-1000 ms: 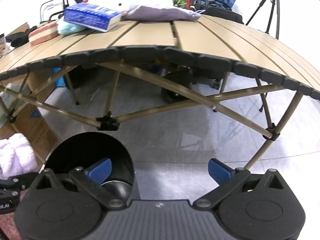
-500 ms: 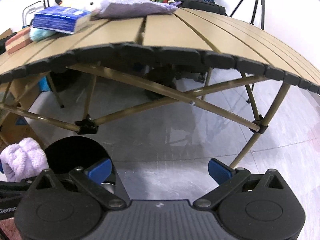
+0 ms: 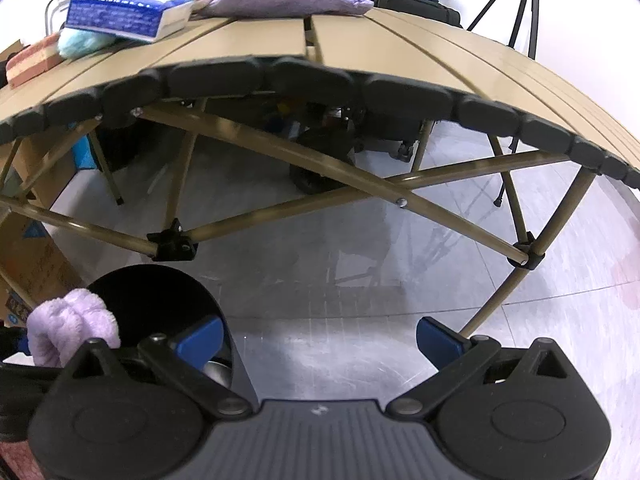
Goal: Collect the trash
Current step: 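Lower the headband into the bin and open the left tool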
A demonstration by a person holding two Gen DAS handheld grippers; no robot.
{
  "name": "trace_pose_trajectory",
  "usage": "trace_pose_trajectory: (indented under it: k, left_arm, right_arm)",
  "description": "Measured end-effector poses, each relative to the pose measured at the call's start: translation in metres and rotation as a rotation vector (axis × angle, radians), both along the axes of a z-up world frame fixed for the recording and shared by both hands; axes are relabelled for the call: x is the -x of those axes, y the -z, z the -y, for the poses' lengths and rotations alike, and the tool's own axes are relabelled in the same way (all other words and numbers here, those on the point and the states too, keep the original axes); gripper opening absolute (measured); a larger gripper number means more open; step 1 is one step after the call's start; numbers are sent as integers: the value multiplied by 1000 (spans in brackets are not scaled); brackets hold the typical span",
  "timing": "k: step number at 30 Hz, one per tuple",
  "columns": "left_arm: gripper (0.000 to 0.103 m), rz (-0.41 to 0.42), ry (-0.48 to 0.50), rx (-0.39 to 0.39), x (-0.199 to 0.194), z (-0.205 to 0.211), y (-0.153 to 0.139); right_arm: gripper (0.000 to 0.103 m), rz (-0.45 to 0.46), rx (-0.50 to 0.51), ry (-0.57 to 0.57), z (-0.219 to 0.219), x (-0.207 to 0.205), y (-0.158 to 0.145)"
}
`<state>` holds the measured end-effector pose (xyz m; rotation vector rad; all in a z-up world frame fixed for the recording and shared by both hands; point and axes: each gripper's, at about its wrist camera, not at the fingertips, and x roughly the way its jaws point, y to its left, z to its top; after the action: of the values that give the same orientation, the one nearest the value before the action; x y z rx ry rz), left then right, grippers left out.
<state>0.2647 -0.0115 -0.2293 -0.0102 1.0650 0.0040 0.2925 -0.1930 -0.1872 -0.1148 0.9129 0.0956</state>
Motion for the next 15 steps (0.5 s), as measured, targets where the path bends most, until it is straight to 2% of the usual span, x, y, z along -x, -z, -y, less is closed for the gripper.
trace_pose_trajectory:
  k: [12, 13, 15]
  left_arm:
    - [64, -65, -23, 16, -5, -3, 10]
    - [66, -72, -26, 17, -5, -3, 11]
    - [79, -81, -38, 17, -5, -4, 12]
  right_arm:
    - [103, -11, 9, -7, -3, 1, 3]
    - [103, -12, 9, -8, -3, 0, 3]
    - [103, -13, 10, -9, -3, 0, 3]
